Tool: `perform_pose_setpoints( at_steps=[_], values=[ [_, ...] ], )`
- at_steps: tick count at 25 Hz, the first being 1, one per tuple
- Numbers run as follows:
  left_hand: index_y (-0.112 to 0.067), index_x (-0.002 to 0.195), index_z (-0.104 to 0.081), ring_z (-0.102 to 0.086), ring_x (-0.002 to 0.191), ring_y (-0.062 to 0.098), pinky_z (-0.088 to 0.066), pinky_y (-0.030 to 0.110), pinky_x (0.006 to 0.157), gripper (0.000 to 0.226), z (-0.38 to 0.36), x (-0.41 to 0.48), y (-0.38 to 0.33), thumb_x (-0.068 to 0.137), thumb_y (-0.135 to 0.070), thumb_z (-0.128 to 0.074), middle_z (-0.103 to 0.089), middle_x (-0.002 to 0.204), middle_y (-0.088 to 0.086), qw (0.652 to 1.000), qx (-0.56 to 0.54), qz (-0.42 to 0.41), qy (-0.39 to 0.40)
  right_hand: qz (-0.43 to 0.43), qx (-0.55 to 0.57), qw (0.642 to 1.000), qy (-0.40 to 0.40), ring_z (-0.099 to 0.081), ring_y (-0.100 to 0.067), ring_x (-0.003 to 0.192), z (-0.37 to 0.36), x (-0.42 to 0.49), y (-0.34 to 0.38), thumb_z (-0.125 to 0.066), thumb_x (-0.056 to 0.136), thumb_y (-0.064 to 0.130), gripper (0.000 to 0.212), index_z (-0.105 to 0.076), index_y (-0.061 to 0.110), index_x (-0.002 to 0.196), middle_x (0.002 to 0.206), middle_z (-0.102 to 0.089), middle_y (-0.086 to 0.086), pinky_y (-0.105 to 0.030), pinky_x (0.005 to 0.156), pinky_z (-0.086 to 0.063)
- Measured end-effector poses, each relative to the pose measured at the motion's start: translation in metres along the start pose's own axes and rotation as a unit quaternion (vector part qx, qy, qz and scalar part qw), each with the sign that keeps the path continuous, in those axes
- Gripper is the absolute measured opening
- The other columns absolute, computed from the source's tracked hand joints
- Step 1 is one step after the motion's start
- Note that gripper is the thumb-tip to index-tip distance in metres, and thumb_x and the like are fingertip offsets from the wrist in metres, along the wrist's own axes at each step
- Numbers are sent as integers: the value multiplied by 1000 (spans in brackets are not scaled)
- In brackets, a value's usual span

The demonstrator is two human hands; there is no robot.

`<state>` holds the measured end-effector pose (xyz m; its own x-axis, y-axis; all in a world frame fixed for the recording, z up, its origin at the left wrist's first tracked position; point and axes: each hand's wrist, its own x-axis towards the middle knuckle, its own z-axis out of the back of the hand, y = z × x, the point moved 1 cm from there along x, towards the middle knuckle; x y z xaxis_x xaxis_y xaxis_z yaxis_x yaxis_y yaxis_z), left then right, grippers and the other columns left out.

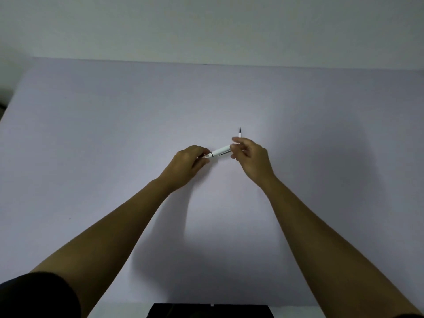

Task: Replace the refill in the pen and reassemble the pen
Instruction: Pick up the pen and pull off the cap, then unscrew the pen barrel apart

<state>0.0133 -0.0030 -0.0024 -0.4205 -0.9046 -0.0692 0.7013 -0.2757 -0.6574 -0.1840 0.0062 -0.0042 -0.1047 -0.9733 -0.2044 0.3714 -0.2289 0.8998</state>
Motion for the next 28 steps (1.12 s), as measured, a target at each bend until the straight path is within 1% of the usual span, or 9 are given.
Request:
perform_pose_setpoints(
  at_steps=[2,4,11,15,19,22,23,25,28],
  values=[
    [-8,108,-60,-47,72,16,-37,27,64,20,-3,-5,-3,92,-17,-52,-63,89,11,998,32,-44,-26,1,5,1000,2,-64,8,63,1,-1,0,-60,88,20,17,-67,12,102,85,-69,-1,-21,76,-54],
    [-12,109,-62,-50,69,20,-41,32,61,23,-6,-7,-6,93,-23,-49,-64,84,9,996,53,-35,-56,4,15,1000,7,-64,8,64,1,-3,0,-62,87,18,13,-69,11,96,83,-70,-2,-13,72,-52],
    [-28,101,-64,-48,57,16,-25,18,45,46,-8,-15,-11,86,-53,-29,-59,64,-1,988,127,0,-82,-8,11,1000,15,-67,-5,71,2,-16,-3,-63,86,16,13,-69,8,95,80,-70,-4,-12,72,-53],
    [-29,92,-65,-46,55,14,-22,18,44,38,-7,-19,-10,87,-56,-39,-50,59,-7,986,145,29,-77,-19,28,999,16,-66,-2,69,-1,-22,-7,-62,87,15,14,-69,8,96,79,-69,-3,-11,72,-53],
    [-22,107,-61,-55,71,19,-35,26,55,28,-8,-25,5,89,-41,-51,-63,82,0,993,99,59,-37,-66,55,996,-34,-68,-15,77,4,-26,-24,-60,88,17,15,-68,8,97,83,-69,-5,-22,79,-53],
    [-12,123,-52,-55,77,26,-38,28,70,33,-9,-34,13,91,-16,-51,-62,90,7,995,18,90,-43,-89,-11,996,-21,-65,-12,72,8,-32,-45,-61,87,13,15,-69,7,97,86,-68,-7,-6,69,-48],
    [-10,120,-53,-52,73,25,-37,28,69,30,-10,-35,13,90,-12,-50,-58,84,6,994,1,97,-50,-96,-30,995,-16,-64,-12,72,7,-34,-51,-61,87,13,14,-70,7,97,87,-69,-9,-5,68,-47],
    [-7,109,-57,-47,66,21,-34,25,60,21,-11,-35,10,89,-9,-50,-54,77,3,994,-10,90,-60,-110,-59,992,-16,-64,-18,80,3,-37,-58,-63,86,15,15,-70,8,96,91,-71,-11,-17,78,-50],
    [-6,105,-59,-44,65,19,-31,11,57,19,-12,-34,7,88,-8,-52,-52,74,1,995,-7,70,-75,-116,-76,990,-27,-59,-18,83,-2,-39,-60,-65,84,18,21,-66,7,102,89,-65,-7,-29,82,-49]
  ],
)
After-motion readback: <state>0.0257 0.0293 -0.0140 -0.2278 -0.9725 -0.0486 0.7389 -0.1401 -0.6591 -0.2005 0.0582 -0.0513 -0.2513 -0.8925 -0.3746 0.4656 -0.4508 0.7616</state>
